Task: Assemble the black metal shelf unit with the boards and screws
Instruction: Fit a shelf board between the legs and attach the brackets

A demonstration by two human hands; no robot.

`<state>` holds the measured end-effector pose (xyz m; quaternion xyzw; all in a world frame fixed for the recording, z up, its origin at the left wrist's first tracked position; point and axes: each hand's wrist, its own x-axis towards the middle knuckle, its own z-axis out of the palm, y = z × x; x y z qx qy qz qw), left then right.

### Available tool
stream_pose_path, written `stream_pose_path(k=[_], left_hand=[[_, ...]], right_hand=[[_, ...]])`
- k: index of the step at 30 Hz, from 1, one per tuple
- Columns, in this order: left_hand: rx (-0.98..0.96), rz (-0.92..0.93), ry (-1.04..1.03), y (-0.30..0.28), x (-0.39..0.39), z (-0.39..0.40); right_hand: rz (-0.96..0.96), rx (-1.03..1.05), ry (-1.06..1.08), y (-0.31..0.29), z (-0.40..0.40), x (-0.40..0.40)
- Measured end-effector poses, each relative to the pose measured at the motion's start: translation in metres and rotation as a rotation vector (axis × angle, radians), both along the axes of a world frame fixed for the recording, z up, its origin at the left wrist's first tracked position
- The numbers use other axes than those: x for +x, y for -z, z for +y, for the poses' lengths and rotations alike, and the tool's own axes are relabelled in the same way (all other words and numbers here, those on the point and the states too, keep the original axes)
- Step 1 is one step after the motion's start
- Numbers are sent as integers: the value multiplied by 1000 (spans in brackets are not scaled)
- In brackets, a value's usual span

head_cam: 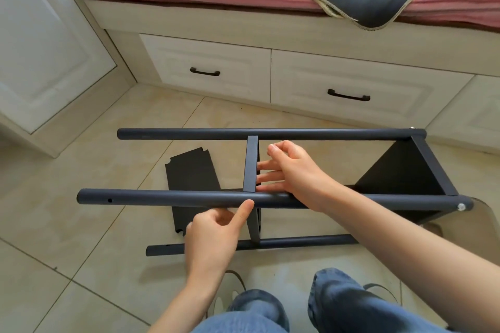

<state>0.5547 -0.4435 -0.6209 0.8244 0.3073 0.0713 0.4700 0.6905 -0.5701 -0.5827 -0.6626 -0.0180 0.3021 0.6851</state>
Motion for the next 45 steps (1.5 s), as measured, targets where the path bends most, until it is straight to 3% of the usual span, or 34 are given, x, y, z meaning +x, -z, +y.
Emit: stream_pose_path(k=[3, 7, 10, 12, 17, 20, 25, 29, 33, 40, 45], left_hand=[[563, 33, 70, -7, -3, 5], [934, -279, 185, -21, -3, 14], [1113, -428, 390, -27, 9, 28], [1055, -356, 528, -34, 19, 37], [900, 117, 864, -49, 40, 53], [729, 228, 969, -44, 45, 59], [523, 140, 966, -34, 36, 63], [567, 110, 950, -28, 31, 66], [682, 51, 1005, -28, 37, 70], [1010, -135, 1225, -46, 75, 74], [1113, -262, 1496, -45, 102, 69]], right_hand=[[3, 3, -14, 1, -1, 0], [10, 2, -34, 1, -2, -1], [22, 2, -59, 0, -4, -1], [29, 13, -82, 0, -7, -1], [51, 52, -136, 4, -11, -2], [77, 51, -175, 7, -14, -2], [2, -24, -99, 5, -14, 6], [-390, -171, 18, -3, -14, 18], [-778, -349, 9, -7, -11, 30], [-1159, -699, -144, -6, 12, 49], [-1212, -918, -245, 1, 25, 64]])
